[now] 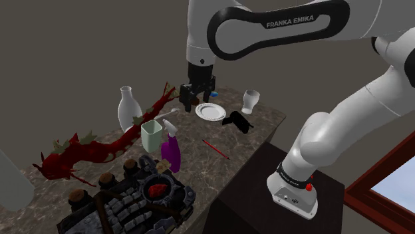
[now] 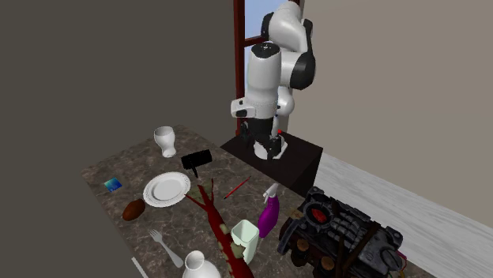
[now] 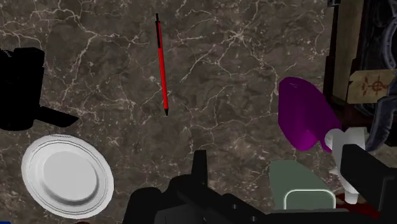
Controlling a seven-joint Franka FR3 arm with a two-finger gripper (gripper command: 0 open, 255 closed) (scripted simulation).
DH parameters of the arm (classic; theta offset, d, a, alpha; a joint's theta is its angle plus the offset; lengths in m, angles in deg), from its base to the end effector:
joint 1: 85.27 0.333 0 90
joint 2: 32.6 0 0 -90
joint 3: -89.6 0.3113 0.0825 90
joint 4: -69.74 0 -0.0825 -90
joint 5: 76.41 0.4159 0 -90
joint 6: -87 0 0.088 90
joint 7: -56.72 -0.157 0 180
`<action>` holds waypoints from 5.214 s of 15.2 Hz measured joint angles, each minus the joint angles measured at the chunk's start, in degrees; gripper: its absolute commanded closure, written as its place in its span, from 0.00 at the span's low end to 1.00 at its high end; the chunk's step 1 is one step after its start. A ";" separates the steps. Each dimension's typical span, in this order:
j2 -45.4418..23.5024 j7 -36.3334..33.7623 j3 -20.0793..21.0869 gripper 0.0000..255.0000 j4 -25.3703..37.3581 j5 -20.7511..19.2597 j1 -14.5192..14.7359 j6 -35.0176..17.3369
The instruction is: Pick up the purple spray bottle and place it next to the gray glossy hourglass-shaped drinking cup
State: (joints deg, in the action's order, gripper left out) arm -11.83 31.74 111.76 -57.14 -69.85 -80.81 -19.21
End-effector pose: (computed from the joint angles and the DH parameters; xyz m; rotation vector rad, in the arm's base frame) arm 0.4218 0.2325 0.4463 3.1102 -0.0450 -0.0128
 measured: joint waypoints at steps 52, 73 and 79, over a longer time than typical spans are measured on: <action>-13.41 -9.74 6.18 1.00 15.72 -2.68 1.15 2.73; -15.97 -10.79 6.25 1.00 34.32 -3.98 0.97 19.03; -18.08 -11.61 6.67 1.00 41.49 -4.95 1.19 24.33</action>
State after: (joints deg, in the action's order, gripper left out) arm -29.92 20.14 118.42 -15.65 -74.80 -79.62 5.11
